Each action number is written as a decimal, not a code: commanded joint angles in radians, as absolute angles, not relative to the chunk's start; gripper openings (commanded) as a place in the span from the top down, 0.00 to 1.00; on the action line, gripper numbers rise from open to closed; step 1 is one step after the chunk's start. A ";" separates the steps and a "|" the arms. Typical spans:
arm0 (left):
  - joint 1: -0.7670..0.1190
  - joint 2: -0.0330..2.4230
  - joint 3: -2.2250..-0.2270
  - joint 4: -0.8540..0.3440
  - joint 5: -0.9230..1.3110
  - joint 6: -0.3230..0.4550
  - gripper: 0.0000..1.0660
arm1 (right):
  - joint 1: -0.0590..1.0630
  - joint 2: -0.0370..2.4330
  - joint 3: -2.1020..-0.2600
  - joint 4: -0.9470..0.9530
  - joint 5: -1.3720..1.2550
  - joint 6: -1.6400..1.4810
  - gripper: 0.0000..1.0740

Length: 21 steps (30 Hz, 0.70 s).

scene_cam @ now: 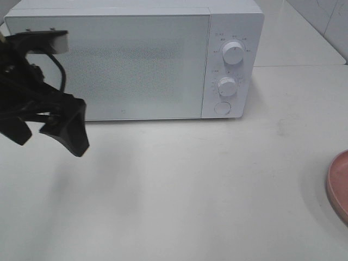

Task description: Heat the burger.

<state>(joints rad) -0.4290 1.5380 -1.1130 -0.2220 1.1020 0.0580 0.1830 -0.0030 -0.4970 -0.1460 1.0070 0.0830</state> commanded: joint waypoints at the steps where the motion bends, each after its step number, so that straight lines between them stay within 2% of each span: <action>1: -0.373 1.497 -1.094 -0.223 1.135 0.050 0.06 | 0.178 -0.033 -0.496 -0.145 0.995 0.076 0.29; 3: -0.297 1.449 -1.048 -0.210 1.139 0.050 0.06 | 0.178 -0.033 -0.496 -0.145 0.995 0.076 0.29; 6: -0.271 1.427 -1.025 -0.201 1.140 0.050 0.06 | 0.178 -0.033 -0.496 -0.145 0.995 0.076 0.29; 8: -0.198 1.361 -0.960 -0.184 1.153 0.050 0.06 | 0.178 -0.033 -0.496 -0.145 0.995 0.076 0.29; 9: -0.198 1.361 -0.960 -0.184 1.153 0.050 0.06 | 0.178 -0.033 -0.496 -0.145 0.995 0.076 0.29; 11: -0.109 1.278 -0.883 -0.171 1.157 0.050 0.06 | 0.178 -0.033 -0.496 -0.145 0.995 0.076 0.29; 12: -0.109 1.278 -0.883 -0.171 1.157 0.050 0.06 | 0.178 -0.033 -0.496 -0.145 0.995 0.076 0.29; 14: -0.053 1.211 -0.840 -0.157 1.165 0.050 0.06 | 0.178 -0.033 -0.496 -0.145 0.995 0.076 0.29; 21: -0.010 1.058 -0.775 -0.109 1.185 0.048 0.06 | 0.178 -0.033 -0.496 -0.145 0.995 0.076 0.29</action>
<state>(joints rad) -0.0140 1.0730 -0.7840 -0.1100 1.1740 0.0540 0.1830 -0.0030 -0.4970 -0.1460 1.0070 0.0830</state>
